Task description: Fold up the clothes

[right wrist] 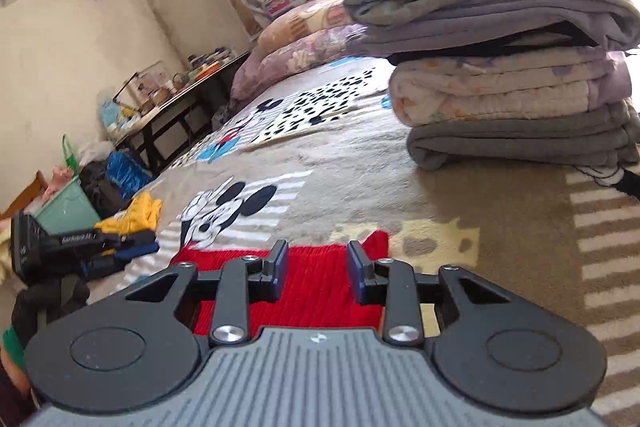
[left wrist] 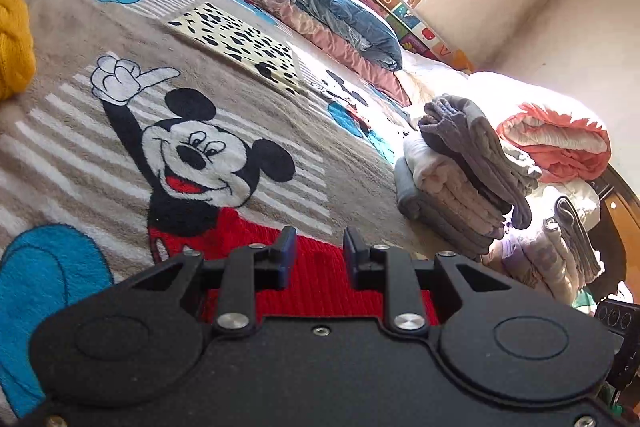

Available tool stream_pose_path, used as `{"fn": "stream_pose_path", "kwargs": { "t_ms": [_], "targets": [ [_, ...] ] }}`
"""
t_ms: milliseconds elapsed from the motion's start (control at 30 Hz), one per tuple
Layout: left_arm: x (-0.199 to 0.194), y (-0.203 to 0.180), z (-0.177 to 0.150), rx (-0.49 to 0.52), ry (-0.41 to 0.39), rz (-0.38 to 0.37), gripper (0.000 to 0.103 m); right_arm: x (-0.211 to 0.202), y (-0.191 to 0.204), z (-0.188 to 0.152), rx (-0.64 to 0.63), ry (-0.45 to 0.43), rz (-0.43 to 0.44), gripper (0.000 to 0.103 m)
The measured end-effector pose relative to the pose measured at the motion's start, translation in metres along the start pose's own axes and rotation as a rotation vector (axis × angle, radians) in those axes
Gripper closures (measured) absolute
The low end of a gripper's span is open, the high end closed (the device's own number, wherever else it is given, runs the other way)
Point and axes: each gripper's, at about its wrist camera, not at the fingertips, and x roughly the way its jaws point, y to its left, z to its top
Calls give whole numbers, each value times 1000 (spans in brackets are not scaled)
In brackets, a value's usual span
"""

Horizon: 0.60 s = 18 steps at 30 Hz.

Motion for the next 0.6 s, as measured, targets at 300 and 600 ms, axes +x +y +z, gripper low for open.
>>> {"fn": "stream_pose_path", "kwargs": {
  "t_ms": [300,600],
  "targets": [
    [-15,-45,-31,132,67,-35,81,-36,-3,-58,13,65,-62,71],
    [-61,-50,-67,22,51,-15,81,-73,15,-89,33,14,-71,74]
  ]
}}
